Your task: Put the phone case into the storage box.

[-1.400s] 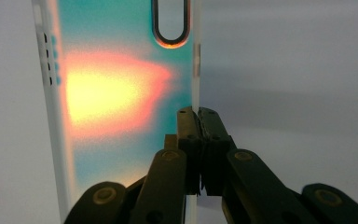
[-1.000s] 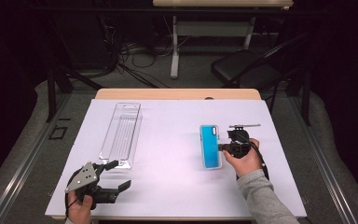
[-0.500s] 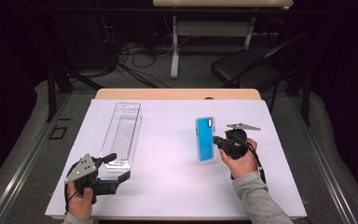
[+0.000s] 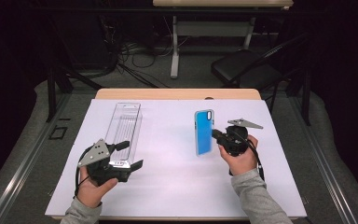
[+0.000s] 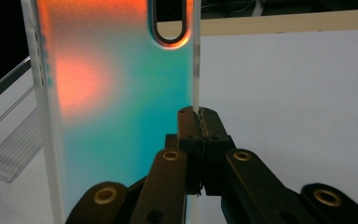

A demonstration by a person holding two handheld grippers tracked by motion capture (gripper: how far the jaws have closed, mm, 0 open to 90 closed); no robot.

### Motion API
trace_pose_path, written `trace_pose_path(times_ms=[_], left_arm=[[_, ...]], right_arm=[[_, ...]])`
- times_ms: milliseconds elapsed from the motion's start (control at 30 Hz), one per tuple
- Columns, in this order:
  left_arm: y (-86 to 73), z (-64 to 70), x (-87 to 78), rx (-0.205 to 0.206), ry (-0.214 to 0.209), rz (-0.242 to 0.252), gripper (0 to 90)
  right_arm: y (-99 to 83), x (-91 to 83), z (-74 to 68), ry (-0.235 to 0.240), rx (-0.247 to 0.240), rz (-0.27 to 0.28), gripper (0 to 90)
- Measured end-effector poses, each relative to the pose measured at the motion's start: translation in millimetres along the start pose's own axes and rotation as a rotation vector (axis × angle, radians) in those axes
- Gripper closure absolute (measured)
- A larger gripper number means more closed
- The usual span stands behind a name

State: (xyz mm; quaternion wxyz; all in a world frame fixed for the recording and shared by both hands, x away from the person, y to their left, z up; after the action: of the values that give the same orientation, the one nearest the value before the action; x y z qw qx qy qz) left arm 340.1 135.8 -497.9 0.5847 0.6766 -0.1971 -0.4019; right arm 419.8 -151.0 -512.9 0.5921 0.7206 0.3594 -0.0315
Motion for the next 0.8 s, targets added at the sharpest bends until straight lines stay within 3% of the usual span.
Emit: trace_pose_path(times_ms=[300,367,633,800], left_arm=[[23.5,7.3,18.1,0.046,0.013,-0.001,24.6],[26.0,7.5,26.0,0.045,0.021,-0.032,26.6],[34.3,15.6,46.5,0.032,-0.006,-0.04,27.9],[37.4,17.6,57.8,-0.003,-0.019,-0.044,32.5]], right_arm=[[8.4,-2.2,-3.8,-0.003,-0.02,0.049,89.4],[9.1,-2.8,-5.8,-0.004,-0.03,0.063,89.4],[8.6,-4.2,-14.4,-0.008,-0.054,0.099,89.4],[6.9,-4.7,-20.3,-0.008,-0.077,0.125,89.3]])
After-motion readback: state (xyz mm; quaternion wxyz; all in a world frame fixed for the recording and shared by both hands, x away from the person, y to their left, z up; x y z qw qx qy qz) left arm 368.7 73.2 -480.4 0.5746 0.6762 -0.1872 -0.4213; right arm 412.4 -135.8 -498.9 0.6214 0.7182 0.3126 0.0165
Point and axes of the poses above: each handheld gripper's, and its own axes: x roughly forward along the jaws, y roughly out of its top, z roughly to its right, the point moved 9 cm from there along x, roughly forward along the jaws, and after that the axes turned 4 degrees about y, right-handed, at the moved point
